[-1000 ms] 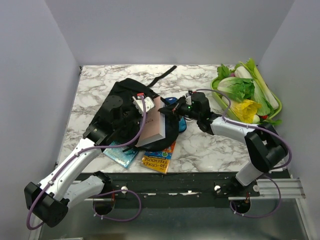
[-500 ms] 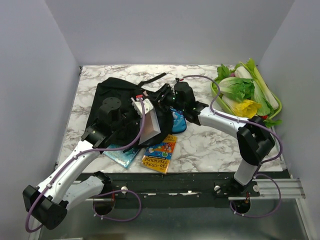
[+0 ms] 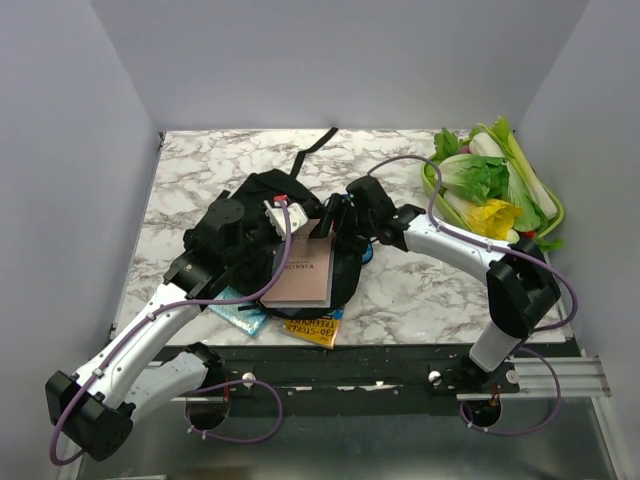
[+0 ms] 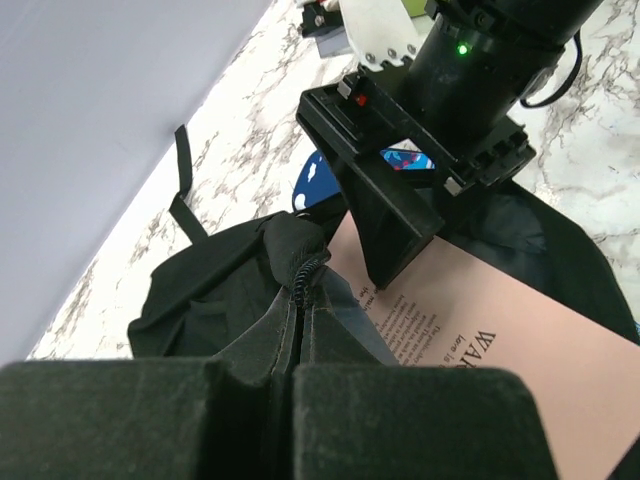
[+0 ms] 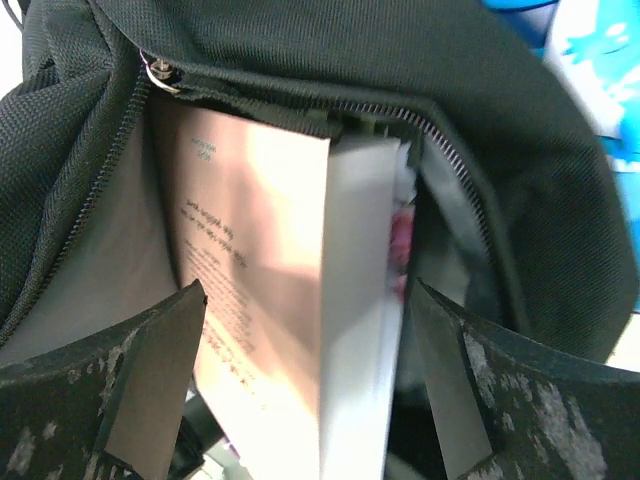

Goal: Pack the student bag
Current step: Place the book in the student bag.

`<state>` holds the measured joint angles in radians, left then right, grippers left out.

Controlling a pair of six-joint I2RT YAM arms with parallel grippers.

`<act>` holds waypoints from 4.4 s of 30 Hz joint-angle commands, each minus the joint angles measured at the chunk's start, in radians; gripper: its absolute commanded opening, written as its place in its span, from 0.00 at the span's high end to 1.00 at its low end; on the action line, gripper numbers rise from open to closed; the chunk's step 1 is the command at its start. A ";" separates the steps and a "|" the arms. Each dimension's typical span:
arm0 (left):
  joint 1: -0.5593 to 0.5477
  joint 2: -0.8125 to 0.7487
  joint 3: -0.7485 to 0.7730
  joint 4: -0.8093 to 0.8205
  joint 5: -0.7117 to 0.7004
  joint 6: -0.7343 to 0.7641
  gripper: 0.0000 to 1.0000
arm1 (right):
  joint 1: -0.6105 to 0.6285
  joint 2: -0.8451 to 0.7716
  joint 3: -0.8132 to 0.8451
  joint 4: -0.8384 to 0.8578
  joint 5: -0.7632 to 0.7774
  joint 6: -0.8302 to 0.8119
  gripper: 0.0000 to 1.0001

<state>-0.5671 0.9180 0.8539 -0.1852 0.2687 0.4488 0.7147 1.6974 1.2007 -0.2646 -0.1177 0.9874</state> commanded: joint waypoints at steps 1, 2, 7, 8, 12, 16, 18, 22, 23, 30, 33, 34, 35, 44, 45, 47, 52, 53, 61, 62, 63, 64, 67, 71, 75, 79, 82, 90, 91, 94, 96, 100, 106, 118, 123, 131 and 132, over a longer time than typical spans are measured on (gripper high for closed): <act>-0.010 -0.033 0.000 0.053 0.046 0.004 1.00 | 0.000 -0.050 0.062 -0.229 0.095 -0.112 0.07; -0.010 -0.033 0.000 0.053 0.047 0.004 1.00 | 0.000 -0.050 0.065 -0.264 0.098 -0.116 0.07; -0.010 -0.027 0.007 0.052 0.049 0.002 1.00 | 0.000 -0.036 0.040 -0.309 0.066 -0.095 0.05; -0.008 -0.025 0.007 0.052 0.049 0.001 1.00 | 0.000 -0.042 0.011 -0.280 0.059 -0.081 0.05; -0.011 -0.028 0.002 0.055 0.053 -0.007 1.00 | 0.000 -0.058 -0.050 -0.182 0.006 -0.029 0.04; -0.011 -0.028 0.005 0.047 0.055 -0.009 1.00 | 0.008 -0.051 -0.073 -0.090 -0.058 0.025 0.04; -0.011 -0.030 0.005 0.049 0.053 -0.009 1.00 | 0.009 -0.029 -0.064 -0.051 -0.088 0.046 0.05; -0.013 -0.028 0.001 0.058 0.053 -0.012 1.00 | 0.044 0.020 0.006 -0.103 -0.071 0.065 0.06; -0.013 -0.028 -0.001 0.061 0.053 -0.013 1.00 | 0.051 0.033 0.017 -0.116 -0.079 0.077 0.06; -0.017 -0.025 0.000 0.067 0.041 -0.009 1.00 | 0.084 0.058 -0.032 -0.015 -0.137 0.177 0.22; -0.019 -0.027 0.008 0.040 0.027 -0.002 0.93 | 0.085 0.019 -0.069 0.022 -0.111 0.214 0.37; -0.019 -0.025 0.016 0.020 0.024 -0.002 0.88 | 0.083 0.005 -0.078 0.030 -0.097 0.218 0.41; -0.022 -0.027 0.023 -0.005 0.020 -0.004 0.83 | 0.084 -0.007 -0.087 0.053 -0.089 0.224 0.44; -0.043 -0.073 -0.010 -0.353 0.056 -0.088 0.17 | 0.083 -0.022 -0.119 0.151 -0.099 0.240 0.67; -0.053 -0.089 -0.038 -0.355 0.053 -0.093 0.07 | 0.083 -0.024 -0.121 0.156 -0.096 0.241 0.72; -0.062 -0.137 -0.050 -0.361 0.072 -0.111 0.01 | 0.084 -0.028 -0.127 0.160 -0.085 0.243 0.73; -0.158 -0.163 -0.064 -0.373 0.047 -0.196 0.01 | 0.083 -0.031 -0.128 0.160 -0.074 0.244 0.74; -0.180 -0.169 -0.073 -0.364 -0.007 -0.211 0.01 | 0.083 -0.033 -0.128 0.159 -0.070 0.246 0.74; -0.263 -0.159 -0.090 -0.342 -0.098 -0.412 0.01 | 0.085 -0.048 -0.136 0.160 -0.043 0.250 0.76; -0.269 -0.157 -0.095 -0.339 -0.121 -0.415 0.01 | 0.086 -0.047 -0.133 0.160 -0.043 0.249 0.77; -0.270 -0.159 -0.089 -0.352 -0.164 -0.404 0.01 | 0.085 -0.047 -0.130 0.160 -0.045 0.246 0.77; -0.270 -0.165 -0.099 -0.335 -0.175 -0.392 0.01 | 0.085 -0.051 -0.127 0.160 -0.043 0.244 0.77; -0.272 -0.177 -0.111 -0.329 -0.242 -0.365 0.01 | 0.086 -0.059 -0.128 0.160 -0.040 0.241 0.80; -0.272 -0.148 -0.110 -0.335 -0.260 -0.351 0.01 | 0.085 -0.076 -0.122 0.160 -0.034 0.235 0.81; -0.272 -0.125 -0.118 -0.306 -0.249 -0.305 0.23 | 0.086 -0.096 -0.127 0.160 -0.028 0.229 0.82; -0.274 -0.110 -0.081 -0.283 -0.290 -0.266 0.96 | 0.085 -0.104 -0.145 0.159 -0.016 0.232 0.83; -0.272 -0.107 -0.049 -0.270 -0.327 -0.243 1.00 | 0.085 -0.090 -0.141 0.160 -0.026 0.234 0.83; -0.270 -0.073 0.098 -0.206 -0.407 -0.061 1.00 | 0.085 -0.116 -0.214 0.235 0.012 0.269 0.89; -0.270 -0.070 0.137 -0.200 -0.427 -0.036 1.00 | 0.086 -0.130 -0.225 0.251 0.029 0.272 0.89; -0.270 -0.057 0.186 -0.195 -0.445 0.043 1.00 | 0.074 -0.169 -0.227 0.255 0.084 0.264 0.90; -0.271 -0.050 0.201 -0.198 -0.465 0.068 1.00 | 0.066 -0.192 -0.227 0.300 0.111 0.275 0.90; -0.271 -0.047 0.221 -0.214 -0.519 0.083 1.00 | 0.048 -0.237 -0.237 0.323 0.197 0.306 0.90; -0.271 -0.062 0.188 -0.221 -0.523 0.056 1.00 | 0.043 -0.288 -0.277 0.320 0.322 0.373 0.96; -0.267 -0.021 0.232 -0.197 -0.485 -0.032 1.00 | 0.115 -0.058 0.001 0.265 0.411 0.445 0.99; -0.261 0.008 0.237 -0.136 -0.505 0.016 1.00 | 0.175 0.063 0.196 0.125 0.451 0.419 0.99; -0.214 -0.025 0.189 -0.131 -0.534 -0.022 1.00 | 0.195 0.168 0.235 0.030 0.339 0.312 0.68; -0.209 -0.040 0.174 -0.125 -0.543 -0.021 1.00 | 0.189 0.182 0.240 -0.008 0.260 0.278 0.63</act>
<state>-0.7975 0.9329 1.0508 -0.4057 -0.2379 0.4423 0.9104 1.8290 1.4055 -0.1802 0.2592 1.3502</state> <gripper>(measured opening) 0.013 0.541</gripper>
